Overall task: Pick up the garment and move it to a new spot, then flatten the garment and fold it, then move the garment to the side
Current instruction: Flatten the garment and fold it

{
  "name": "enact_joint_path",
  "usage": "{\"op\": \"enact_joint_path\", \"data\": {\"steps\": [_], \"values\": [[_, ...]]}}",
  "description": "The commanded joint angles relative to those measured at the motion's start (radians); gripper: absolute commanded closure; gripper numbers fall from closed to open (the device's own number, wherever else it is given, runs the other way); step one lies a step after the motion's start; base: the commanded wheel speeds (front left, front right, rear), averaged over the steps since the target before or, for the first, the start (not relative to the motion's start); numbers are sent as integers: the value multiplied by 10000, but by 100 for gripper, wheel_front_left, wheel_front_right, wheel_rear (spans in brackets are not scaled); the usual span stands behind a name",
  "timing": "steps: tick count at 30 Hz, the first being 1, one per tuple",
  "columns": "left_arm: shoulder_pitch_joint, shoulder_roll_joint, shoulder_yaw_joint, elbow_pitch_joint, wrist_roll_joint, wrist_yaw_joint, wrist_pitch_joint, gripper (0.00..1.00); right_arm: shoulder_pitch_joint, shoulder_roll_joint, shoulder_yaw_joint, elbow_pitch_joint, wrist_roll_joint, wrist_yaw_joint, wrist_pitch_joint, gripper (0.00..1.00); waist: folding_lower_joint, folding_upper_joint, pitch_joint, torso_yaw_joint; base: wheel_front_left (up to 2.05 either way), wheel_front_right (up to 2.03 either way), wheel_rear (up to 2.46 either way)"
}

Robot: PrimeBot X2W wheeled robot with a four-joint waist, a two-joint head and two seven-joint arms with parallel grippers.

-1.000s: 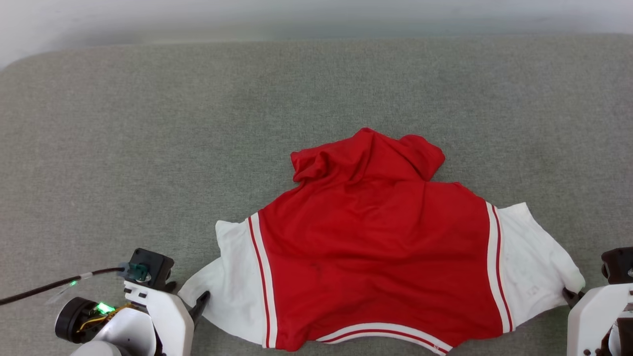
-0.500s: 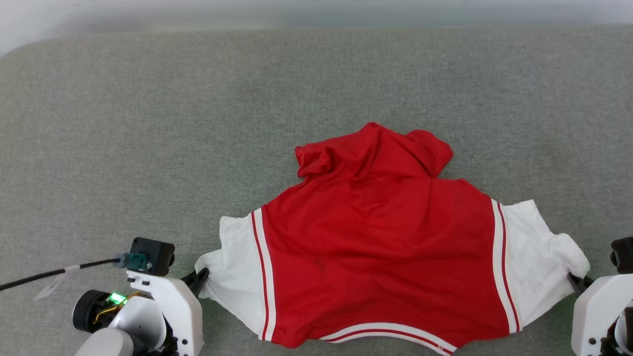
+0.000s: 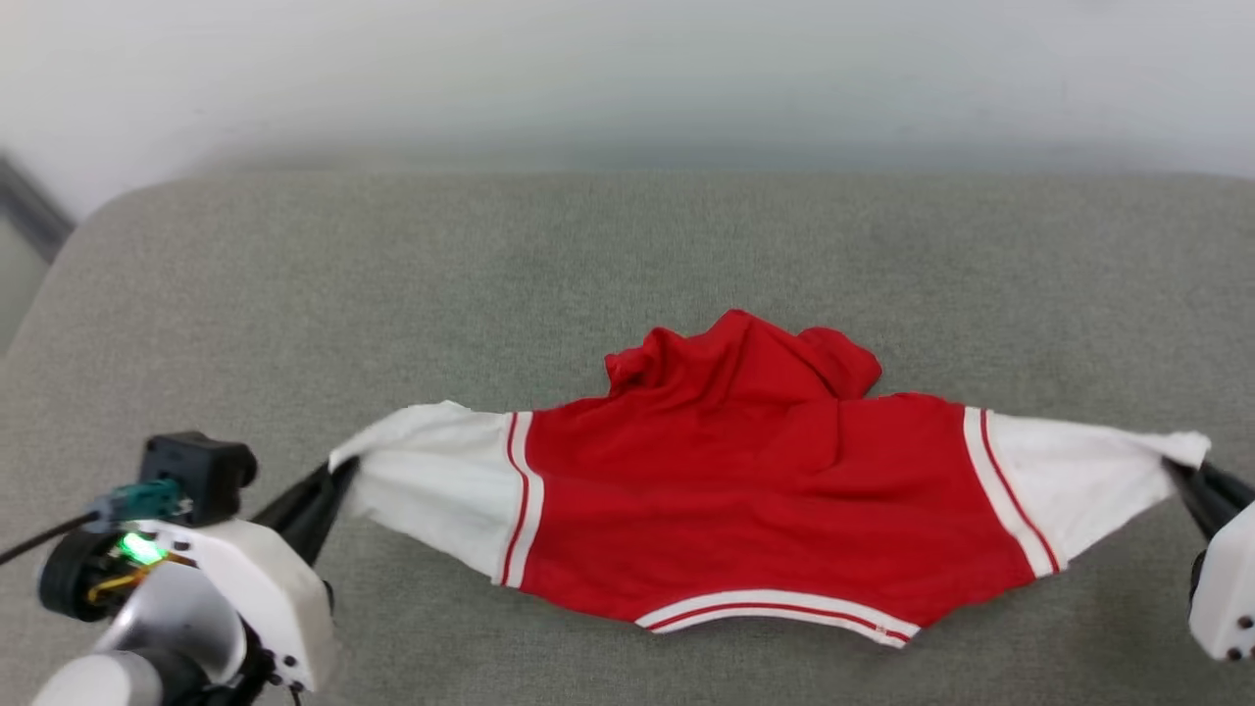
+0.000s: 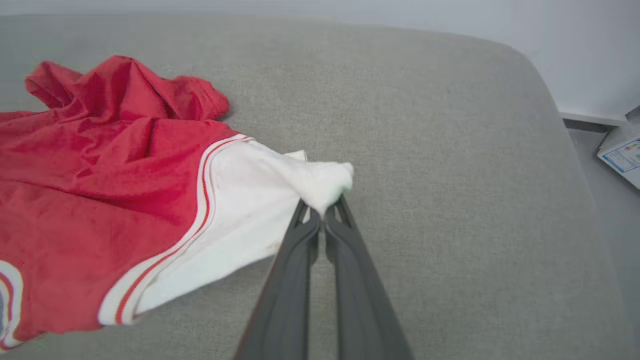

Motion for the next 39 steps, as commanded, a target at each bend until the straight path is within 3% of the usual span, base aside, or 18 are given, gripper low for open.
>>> {"op": "enact_joint_path", "data": {"steps": [1, 9, 23, 33, 39], "values": [[148, 197, 243, -405, -56, 105, -58, 100, -323, -209, -30, -227, 251, -6, 15, 100, 0, 0, -364, -43, 0, 0, 0], [-209, 872, 1417, -2288, -217, 499, 58, 100, -1791, -727, -77, -1029, 1052, -5, 111, 100, 0, 0, -902, -290, 0, 0, 0], [-2389, 1323, 3397, -3811, -364, 1080, -504, 100, -3972, -678, -222, -1936, 1191, -6, -237, 100, 0, 0, -624, -634, 0, 0, 0], [-4458, 1434, 3829, -3189, -137, 1229, -1286, 100, -6064, -618, 189, -1429, 651, -6, -968, 100, 0, 0, 582, -891, 0, 0, 0], [-5965, 1583, 3426, -1918, -132, 842, -1693, 100, -7788, -639, 487, -631, 272, -6, -1381, 100, 0, 0, 1848, -1011, 0, 0, 0]]}}
